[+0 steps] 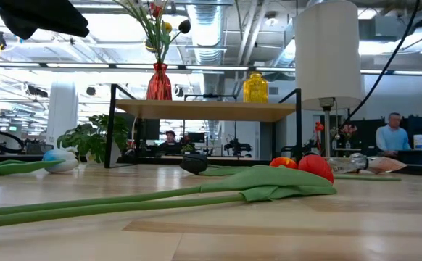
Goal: Pick and place flowers into a vace then onto a shelf
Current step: Put the right white flower into the yellow vase on the shelf
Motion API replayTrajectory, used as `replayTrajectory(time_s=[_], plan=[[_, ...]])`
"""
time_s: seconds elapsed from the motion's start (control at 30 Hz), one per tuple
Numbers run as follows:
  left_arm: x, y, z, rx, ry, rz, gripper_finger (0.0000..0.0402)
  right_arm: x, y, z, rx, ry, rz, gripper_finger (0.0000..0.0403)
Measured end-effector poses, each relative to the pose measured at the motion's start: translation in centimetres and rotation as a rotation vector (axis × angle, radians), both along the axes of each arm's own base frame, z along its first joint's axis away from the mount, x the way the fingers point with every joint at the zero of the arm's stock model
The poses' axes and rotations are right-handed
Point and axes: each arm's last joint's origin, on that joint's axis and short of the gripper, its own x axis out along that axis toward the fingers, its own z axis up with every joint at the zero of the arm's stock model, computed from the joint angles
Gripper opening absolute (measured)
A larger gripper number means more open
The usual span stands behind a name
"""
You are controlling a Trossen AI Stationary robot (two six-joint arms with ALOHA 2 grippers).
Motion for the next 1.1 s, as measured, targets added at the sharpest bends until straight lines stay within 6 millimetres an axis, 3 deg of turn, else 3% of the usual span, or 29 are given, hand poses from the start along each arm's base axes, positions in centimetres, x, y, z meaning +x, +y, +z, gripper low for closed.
replayTrajectory(time_s=[0.27,0.57,0.83,1.1], plan=[[0.0,0.0,0.0,0.005,0.003,-0.003,0.0071,1.2,5.2,0.0,-0.053,-0.029,-0.044,0.0],[0.0,0.0,0.0,0.043,0.02,-0.023,0.0071,-0.4,13.7,-2.4,0.037,0.029,0.041,0.0],[0.0,-0.1,-0.1,0.032,0.053,-0.054,0.0071,-2.9,20.9,-8.6,0.171,0.033,0.115,0.0],[0.0,-0.2,-0.2,0.022,0.097,-0.098,0.0071,-5.0,26.4,-15.2,0.501,0.065,0.256,0.0]])
